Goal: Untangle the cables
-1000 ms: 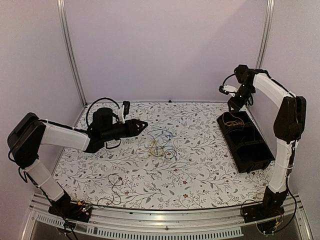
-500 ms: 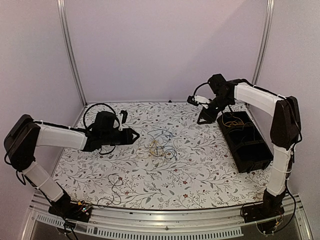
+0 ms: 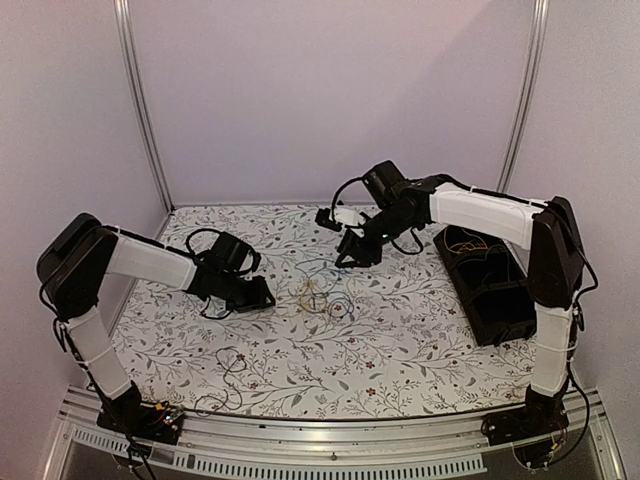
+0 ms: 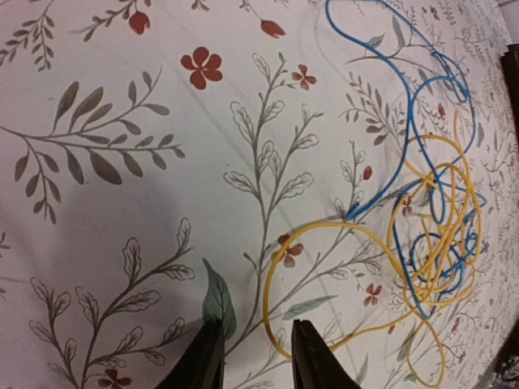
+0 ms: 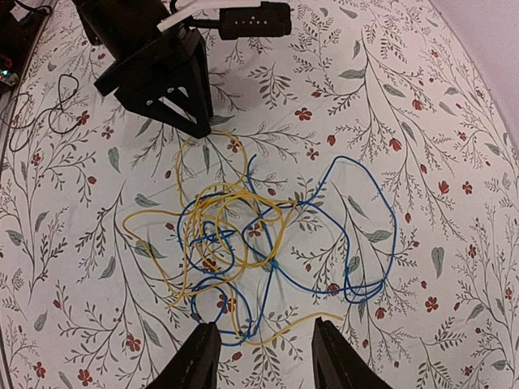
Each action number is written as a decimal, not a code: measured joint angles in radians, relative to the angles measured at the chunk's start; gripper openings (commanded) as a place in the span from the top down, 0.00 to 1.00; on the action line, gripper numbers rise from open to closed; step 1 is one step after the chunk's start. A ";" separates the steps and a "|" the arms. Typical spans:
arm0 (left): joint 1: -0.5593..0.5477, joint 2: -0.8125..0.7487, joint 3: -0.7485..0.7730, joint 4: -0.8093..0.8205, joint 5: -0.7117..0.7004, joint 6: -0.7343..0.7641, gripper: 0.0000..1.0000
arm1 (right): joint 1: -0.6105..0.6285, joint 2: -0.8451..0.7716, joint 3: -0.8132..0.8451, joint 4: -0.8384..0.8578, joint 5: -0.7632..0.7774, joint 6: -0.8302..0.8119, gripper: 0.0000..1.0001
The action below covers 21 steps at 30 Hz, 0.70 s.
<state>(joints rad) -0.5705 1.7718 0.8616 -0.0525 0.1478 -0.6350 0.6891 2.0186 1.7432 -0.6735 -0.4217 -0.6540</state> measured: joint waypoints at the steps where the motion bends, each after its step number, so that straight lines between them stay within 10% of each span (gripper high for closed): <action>1: 0.003 0.005 0.006 0.002 0.016 -0.016 0.73 | 0.000 0.002 -0.005 0.005 0.000 0.003 0.57; 8: 0.015 0.086 0.070 0.026 0.134 -0.093 0.99 | -0.007 0.003 -0.048 0.037 -0.005 0.022 0.56; 21: 0.006 -0.135 0.089 0.083 0.151 -0.030 1.00 | -0.003 0.003 -0.026 0.093 -0.054 0.075 0.40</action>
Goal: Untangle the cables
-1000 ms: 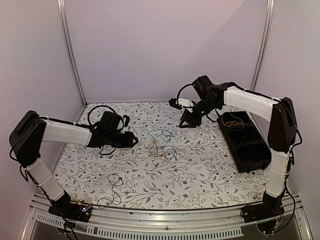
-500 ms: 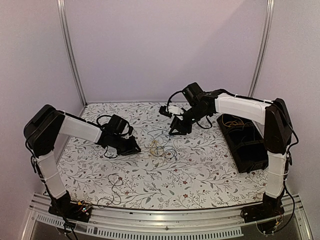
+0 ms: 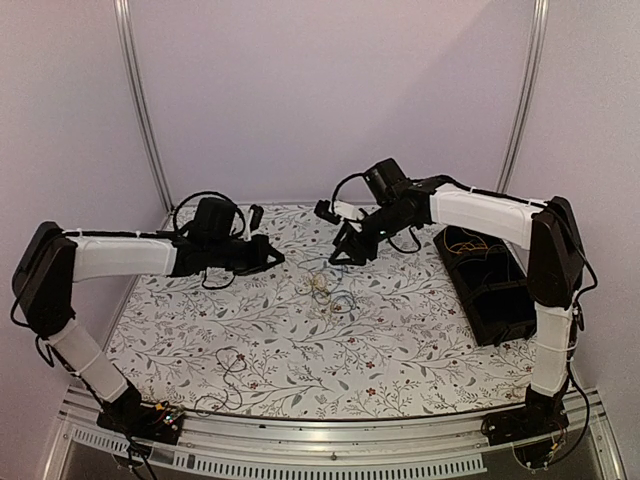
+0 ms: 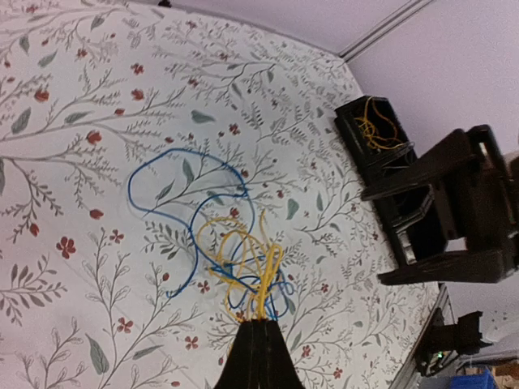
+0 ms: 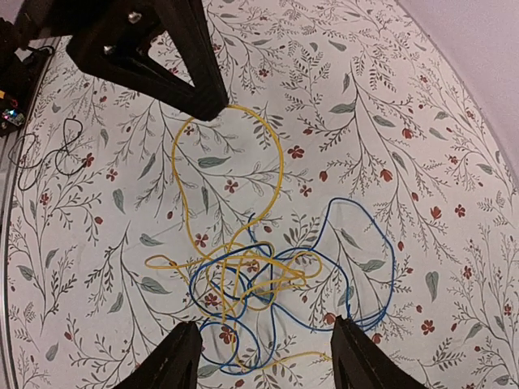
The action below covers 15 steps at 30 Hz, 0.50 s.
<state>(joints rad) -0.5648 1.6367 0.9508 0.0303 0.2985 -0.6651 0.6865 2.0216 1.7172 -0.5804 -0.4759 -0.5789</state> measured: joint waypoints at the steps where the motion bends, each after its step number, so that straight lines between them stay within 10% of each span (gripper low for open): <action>1: -0.003 -0.050 0.003 0.016 0.000 0.019 1.00 | 0.001 0.001 0.021 0.003 -0.002 0.012 0.39; 15: -0.069 -0.219 0.210 -0.040 0.031 0.244 1.00 | 0.001 -0.005 0.188 0.113 -0.070 0.124 0.29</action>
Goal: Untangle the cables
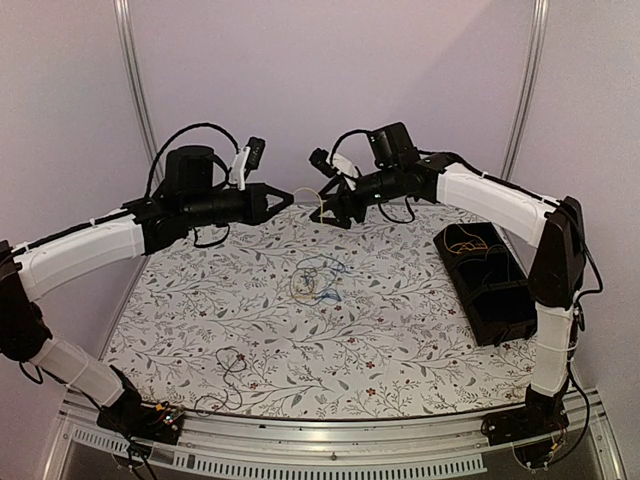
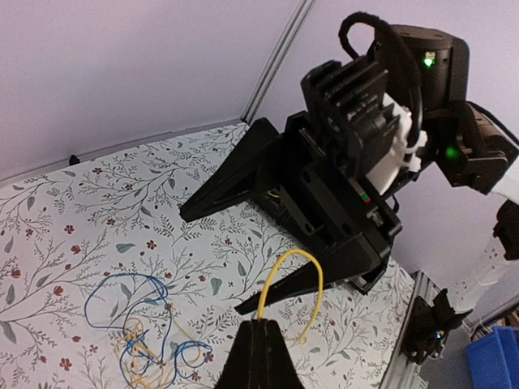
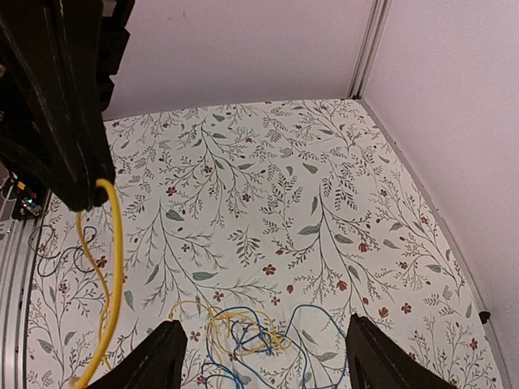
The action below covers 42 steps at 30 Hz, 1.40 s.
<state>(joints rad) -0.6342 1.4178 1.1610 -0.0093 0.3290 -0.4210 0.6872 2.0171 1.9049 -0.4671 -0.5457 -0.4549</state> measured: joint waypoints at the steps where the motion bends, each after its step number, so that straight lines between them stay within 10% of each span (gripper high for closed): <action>1: -0.009 0.000 0.006 -0.007 0.002 0.009 1.00 | 0.000 0.000 0.010 0.004 -0.026 0.007 0.29; 18: -0.045 0.012 0.016 -0.030 -0.027 0.058 1.00 | -0.197 -0.171 -0.048 -0.133 -0.216 0.028 0.28; 31: -0.063 0.064 0.037 -0.007 -0.021 0.089 1.00 | -0.030 -0.067 0.014 -0.215 -0.294 0.038 0.30; 42: -0.067 0.064 0.041 0.013 -0.010 0.097 1.00 | -0.042 -0.009 0.014 -0.221 -0.248 0.085 0.59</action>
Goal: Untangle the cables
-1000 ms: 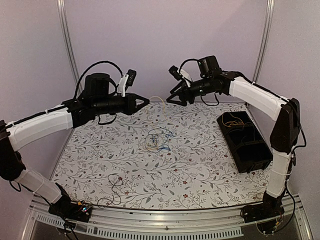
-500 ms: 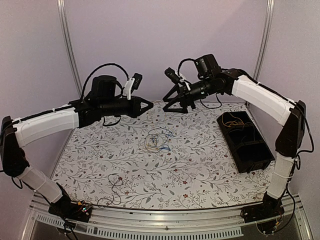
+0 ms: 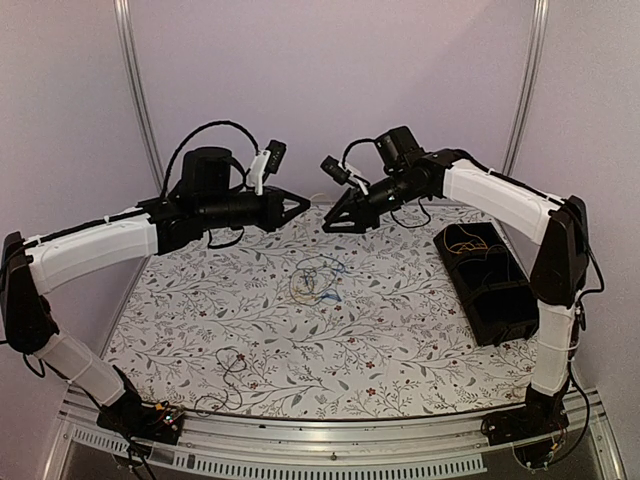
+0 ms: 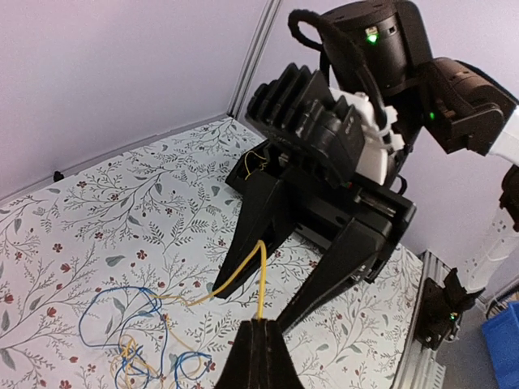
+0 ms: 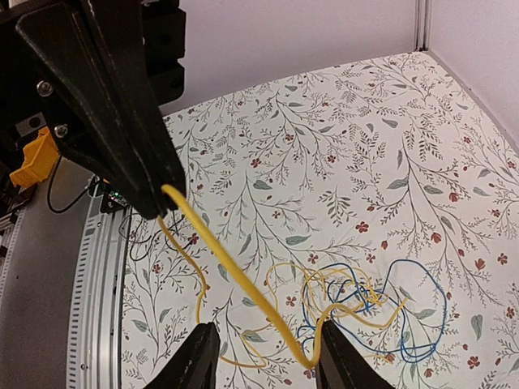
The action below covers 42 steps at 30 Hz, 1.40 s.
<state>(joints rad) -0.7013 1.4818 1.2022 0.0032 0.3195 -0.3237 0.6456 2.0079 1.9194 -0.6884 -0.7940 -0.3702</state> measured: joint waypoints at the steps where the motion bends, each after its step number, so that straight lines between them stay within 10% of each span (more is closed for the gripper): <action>1: 0.000 0.001 0.002 0.000 0.003 0.000 1.00 | 0.000 0.000 0.000 0.000 0.003 0.000 0.60; 13: -0.003 0.021 0.009 0.008 0.013 -0.001 1.00 | 0.000 -0.078 -0.026 -0.006 0.256 -0.006 0.43; 22: -0.006 0.024 0.009 0.014 0.020 -0.001 1.00 | 0.000 -0.080 -0.013 -0.007 0.226 -0.011 0.98; 26: -0.006 0.041 0.009 0.037 0.019 0.003 0.68 | 0.000 -0.088 -0.035 0.008 0.188 -0.023 1.00; 29: -0.013 0.076 0.005 0.090 0.005 0.005 0.64 | 0.000 -0.105 -0.061 0.007 0.180 -0.033 1.00; 35: -0.043 0.199 -0.021 0.270 -0.030 0.011 0.94 | 0.000 -0.154 -0.060 0.000 0.180 -0.043 1.00; 42: -0.048 0.301 -0.153 0.561 -0.060 -0.008 1.00 | -0.056 -0.179 0.054 -0.071 0.177 -0.040 1.00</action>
<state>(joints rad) -0.7498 1.7828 1.0492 0.5640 0.2600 -0.3313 0.5900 1.8286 1.9732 -0.7597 -0.6174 -0.4107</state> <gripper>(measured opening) 0.015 0.022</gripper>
